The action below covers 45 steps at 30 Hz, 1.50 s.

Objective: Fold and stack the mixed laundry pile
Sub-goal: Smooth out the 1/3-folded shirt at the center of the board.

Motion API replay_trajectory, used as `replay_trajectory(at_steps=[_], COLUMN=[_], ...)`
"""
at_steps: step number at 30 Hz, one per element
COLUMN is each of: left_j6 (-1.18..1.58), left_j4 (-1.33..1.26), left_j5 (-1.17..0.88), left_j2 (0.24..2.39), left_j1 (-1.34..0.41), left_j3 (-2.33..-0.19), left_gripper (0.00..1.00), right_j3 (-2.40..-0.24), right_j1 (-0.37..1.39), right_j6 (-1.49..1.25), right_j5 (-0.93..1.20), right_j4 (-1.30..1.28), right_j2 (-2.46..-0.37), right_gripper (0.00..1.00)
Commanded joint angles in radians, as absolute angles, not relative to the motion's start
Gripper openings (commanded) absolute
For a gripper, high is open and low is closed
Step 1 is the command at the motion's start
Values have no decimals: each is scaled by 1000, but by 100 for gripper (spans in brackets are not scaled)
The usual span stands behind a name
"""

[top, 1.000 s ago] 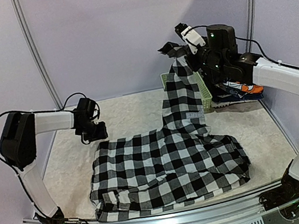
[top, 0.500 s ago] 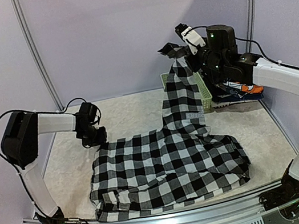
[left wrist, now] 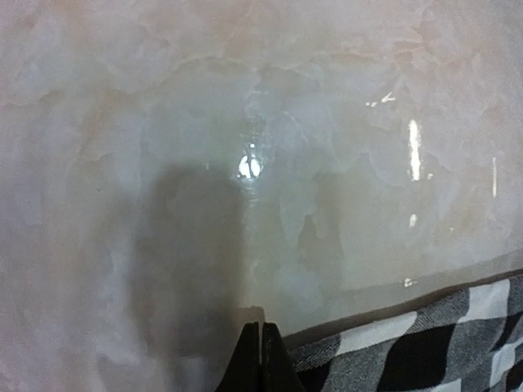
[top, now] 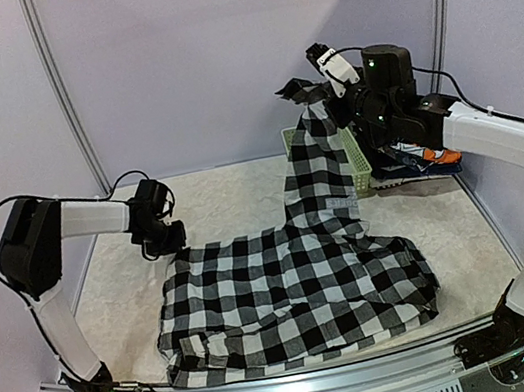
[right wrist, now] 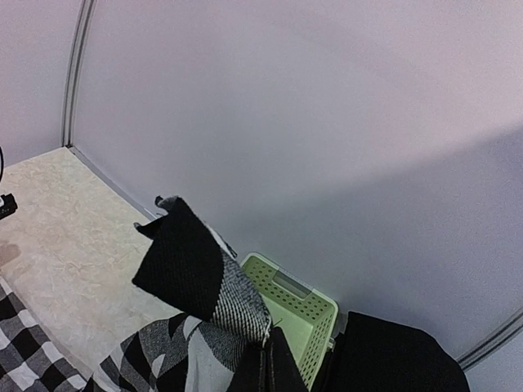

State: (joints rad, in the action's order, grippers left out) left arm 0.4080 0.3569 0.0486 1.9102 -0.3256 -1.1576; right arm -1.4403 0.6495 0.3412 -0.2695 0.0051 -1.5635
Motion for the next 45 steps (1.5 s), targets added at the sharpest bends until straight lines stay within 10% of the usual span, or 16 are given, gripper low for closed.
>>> replay_trajectory(at_steps=[1,45], left_j6=[390,834], left_j4=[307,243], left_j5=[52,274], left_j2=[1740,878], left_j1=[-334,-682], left_j3=[-1092,-270], left_gripper=[0,0], right_j3=[-1439,-1101], right_j1=[649,662], right_j6=[354,243], right_j5=[-213,749], right_j4=[-30,-549], right_j2=[-1492,-977], right_gripper=[0,0])
